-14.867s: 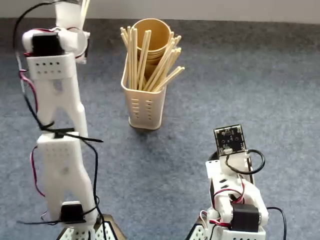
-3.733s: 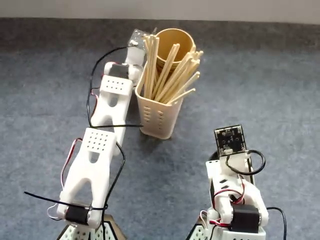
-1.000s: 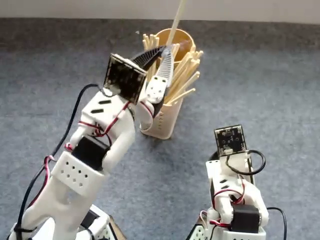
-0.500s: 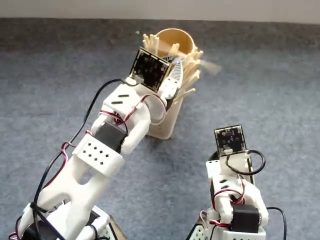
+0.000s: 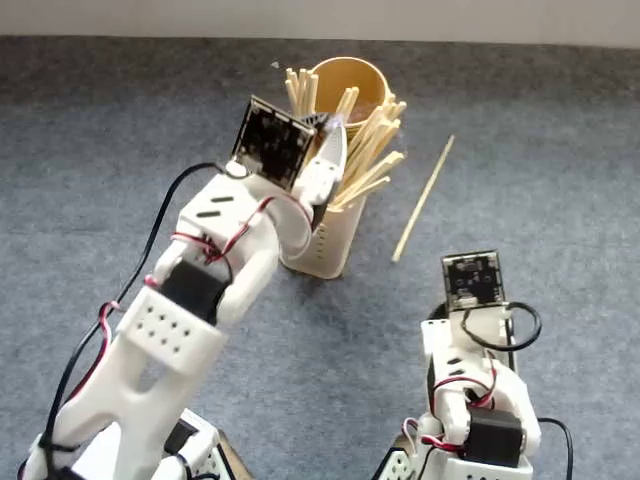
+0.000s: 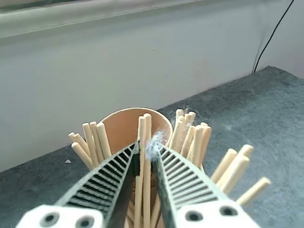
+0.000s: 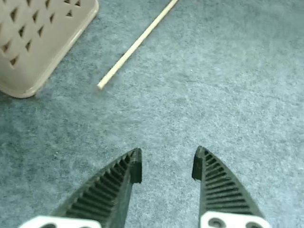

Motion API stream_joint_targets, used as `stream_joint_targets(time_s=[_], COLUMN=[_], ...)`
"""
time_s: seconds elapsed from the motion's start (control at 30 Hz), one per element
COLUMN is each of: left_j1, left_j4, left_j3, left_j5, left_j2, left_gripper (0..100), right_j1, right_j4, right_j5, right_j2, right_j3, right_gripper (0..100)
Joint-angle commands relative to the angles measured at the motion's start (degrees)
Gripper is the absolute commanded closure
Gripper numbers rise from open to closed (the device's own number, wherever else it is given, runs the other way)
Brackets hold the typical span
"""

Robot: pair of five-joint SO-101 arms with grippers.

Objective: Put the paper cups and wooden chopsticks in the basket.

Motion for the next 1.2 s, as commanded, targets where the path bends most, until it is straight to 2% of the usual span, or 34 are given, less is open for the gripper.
stream_joint_targets(time_s=[0.0, 0.13, 0.23, 0.4, 0.53, 0.73, 0.8, 0.93, 1.17], left_j1=[-4.26, -17.54, -27.56, -33.71, -37.76, -40.04, -40.04, -39.69, -39.69], left_j4=[5.80, 18.46, 28.31, 37.98, 36.31, 18.55, 14.86, 13.98, 13.98], left_j3=[-0.92, -3.65, -6.11, -1.19, 8.75, 23.96, 26.51, 27.65, 27.91], left_j5=[0.09, 0.79, 5.54, 6.15, 6.42, 6.42, 6.33, 6.33, 6.33], left_j2=[-7.08, -12.70, -12.88, -13.41, -13.41, -13.41, -13.41, -13.41, -13.41], left_gripper=[92, 92, 92, 92, 92, 92, 92, 92, 92], right_j1=[3.65, 4.88, 4.09, -3.03, -7.87, -11.91, -12.35, -12.53, -10.33], right_j4=[-3.65, -5.05, -5.14, -0.75, 3.56, 7.69, 7.52, 7.78, 7.34], right_j5=[0.44, 0.09, -4.22, -11.78, -17.85, -25.32, -26.99, -29.71, -29.45], right_j2=[3.21, 18.33, 34.24, 63.52, 85.58, 111.08, 117.14, 126.37, 138.59], right_j3=[-0.40, -6.29, -18.24, -43.65, -62.73, -85.93, -91.12, -99.03, -105.19], right_gripper=[81.1, 81.1, 81.1, 81.1, 81.1, 81.1, 81.1, 81.1, 81.1])
